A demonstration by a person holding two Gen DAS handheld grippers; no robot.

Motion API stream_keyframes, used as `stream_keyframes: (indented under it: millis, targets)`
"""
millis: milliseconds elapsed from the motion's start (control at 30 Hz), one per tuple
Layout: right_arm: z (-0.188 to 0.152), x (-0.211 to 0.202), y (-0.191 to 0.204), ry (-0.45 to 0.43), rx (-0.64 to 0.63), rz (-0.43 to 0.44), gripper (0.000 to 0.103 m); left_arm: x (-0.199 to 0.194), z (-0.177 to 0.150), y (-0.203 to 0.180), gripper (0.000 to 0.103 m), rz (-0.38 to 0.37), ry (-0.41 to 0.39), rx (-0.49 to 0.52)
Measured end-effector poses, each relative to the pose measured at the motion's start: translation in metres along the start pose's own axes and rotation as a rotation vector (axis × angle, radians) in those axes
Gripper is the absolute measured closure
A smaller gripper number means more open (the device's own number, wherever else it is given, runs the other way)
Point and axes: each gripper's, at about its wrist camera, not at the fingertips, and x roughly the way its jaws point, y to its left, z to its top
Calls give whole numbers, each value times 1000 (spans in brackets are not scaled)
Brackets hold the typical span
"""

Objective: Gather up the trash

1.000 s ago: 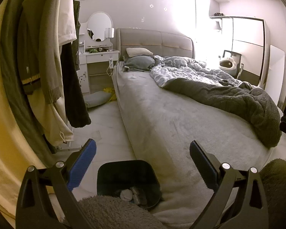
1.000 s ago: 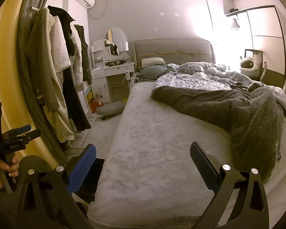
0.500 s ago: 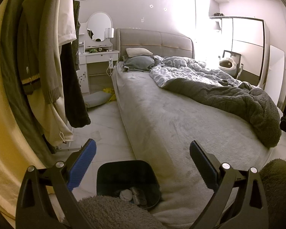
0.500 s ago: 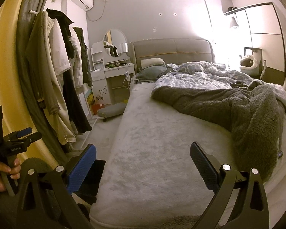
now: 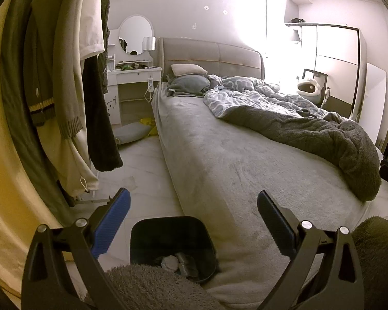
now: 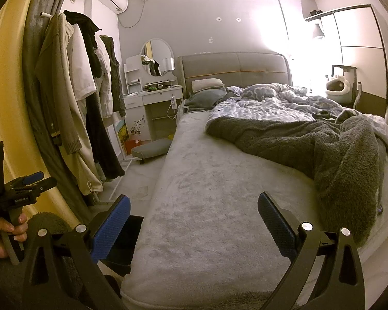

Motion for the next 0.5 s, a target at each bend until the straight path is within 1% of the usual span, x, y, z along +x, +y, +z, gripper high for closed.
stream_keyframes:
  millis: [500]
  targets:
    - [0, 1, 0, 4, -3, 0, 3, 0, 0, 1, 3, 0, 0, -2]
